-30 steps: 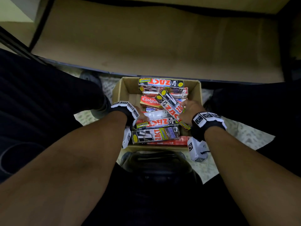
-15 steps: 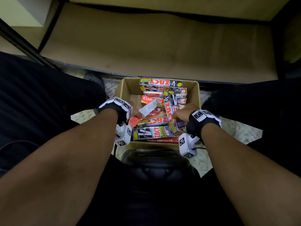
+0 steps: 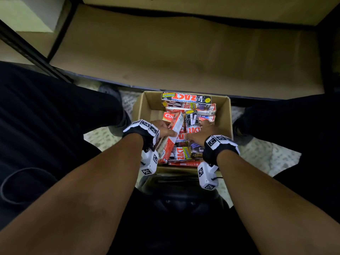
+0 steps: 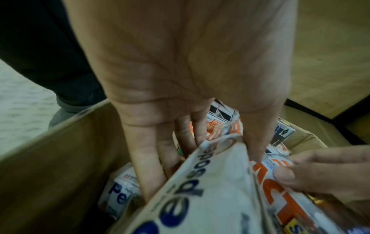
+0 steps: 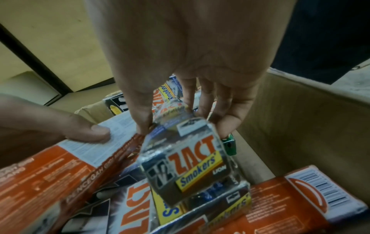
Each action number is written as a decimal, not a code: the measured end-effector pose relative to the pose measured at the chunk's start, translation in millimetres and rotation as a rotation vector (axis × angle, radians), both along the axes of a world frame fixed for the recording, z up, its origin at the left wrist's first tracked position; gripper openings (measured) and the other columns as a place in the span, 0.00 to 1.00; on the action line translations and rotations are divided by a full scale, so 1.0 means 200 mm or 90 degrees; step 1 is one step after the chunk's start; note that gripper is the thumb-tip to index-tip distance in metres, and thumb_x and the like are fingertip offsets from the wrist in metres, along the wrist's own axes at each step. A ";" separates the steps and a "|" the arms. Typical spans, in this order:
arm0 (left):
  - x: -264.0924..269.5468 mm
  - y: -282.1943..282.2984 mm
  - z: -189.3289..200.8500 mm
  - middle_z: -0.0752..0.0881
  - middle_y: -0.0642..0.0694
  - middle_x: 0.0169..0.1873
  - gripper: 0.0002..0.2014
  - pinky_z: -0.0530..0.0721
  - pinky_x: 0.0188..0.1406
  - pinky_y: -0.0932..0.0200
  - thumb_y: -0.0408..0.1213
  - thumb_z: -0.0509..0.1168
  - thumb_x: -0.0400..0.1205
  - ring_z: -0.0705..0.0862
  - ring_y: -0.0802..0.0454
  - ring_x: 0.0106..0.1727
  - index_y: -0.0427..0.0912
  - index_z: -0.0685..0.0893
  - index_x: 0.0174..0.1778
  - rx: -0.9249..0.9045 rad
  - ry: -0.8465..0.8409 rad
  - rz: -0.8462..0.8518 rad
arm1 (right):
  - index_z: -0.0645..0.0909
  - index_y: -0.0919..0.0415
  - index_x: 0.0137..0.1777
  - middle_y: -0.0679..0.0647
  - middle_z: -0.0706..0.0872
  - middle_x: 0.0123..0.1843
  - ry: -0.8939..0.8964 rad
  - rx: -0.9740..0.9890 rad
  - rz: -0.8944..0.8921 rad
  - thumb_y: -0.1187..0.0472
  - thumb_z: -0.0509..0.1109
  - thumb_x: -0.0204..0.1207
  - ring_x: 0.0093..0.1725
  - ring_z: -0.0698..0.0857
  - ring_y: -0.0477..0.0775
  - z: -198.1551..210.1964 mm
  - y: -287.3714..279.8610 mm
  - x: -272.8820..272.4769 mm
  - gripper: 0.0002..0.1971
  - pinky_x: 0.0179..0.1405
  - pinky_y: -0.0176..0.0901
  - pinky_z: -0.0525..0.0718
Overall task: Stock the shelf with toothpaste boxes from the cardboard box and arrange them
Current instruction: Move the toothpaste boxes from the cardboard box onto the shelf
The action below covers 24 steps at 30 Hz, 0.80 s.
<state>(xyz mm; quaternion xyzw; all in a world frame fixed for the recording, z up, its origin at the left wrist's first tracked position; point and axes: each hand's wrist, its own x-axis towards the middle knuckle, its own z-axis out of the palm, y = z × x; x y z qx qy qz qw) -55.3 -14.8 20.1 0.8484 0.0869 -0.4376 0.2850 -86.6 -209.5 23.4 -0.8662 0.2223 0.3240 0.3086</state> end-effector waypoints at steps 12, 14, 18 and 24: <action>0.02 0.02 0.02 0.80 0.41 0.44 0.20 0.81 0.41 0.54 0.51 0.79 0.71 0.79 0.45 0.44 0.44 0.77 0.38 -0.058 0.004 0.059 | 0.75 0.49 0.64 0.50 0.85 0.58 -0.017 0.067 -0.079 0.47 0.79 0.65 0.50 0.89 0.54 -0.01 -0.03 -0.01 0.28 0.54 0.48 0.88; 0.00 0.02 0.03 0.81 0.45 0.43 0.20 0.84 0.48 0.54 0.53 0.79 0.71 0.82 0.45 0.45 0.44 0.77 0.37 -0.038 -0.027 0.059 | 0.76 0.49 0.61 0.51 0.85 0.56 -0.019 0.082 -0.098 0.50 0.80 0.64 0.46 0.91 0.56 0.01 -0.02 -0.01 0.26 0.52 0.53 0.90; -0.02 0.01 0.07 0.86 0.46 0.46 0.20 0.87 0.52 0.49 0.57 0.77 0.67 0.85 0.45 0.45 0.49 0.76 0.36 -0.014 -0.101 0.082 | 0.76 0.52 0.67 0.53 0.87 0.58 -0.046 0.095 -0.109 0.49 0.80 0.59 0.47 0.91 0.56 0.09 0.00 -0.03 0.34 0.50 0.54 0.92; -0.09 -0.05 0.28 0.78 0.44 0.38 0.13 0.80 0.40 0.54 0.50 0.72 0.75 0.76 0.48 0.39 0.45 0.79 0.42 -0.047 -0.194 0.081 | 0.74 0.53 0.73 0.50 0.86 0.64 -0.120 0.097 -0.109 0.43 0.79 0.56 0.57 0.88 0.54 0.28 0.00 -0.02 0.42 0.60 0.52 0.88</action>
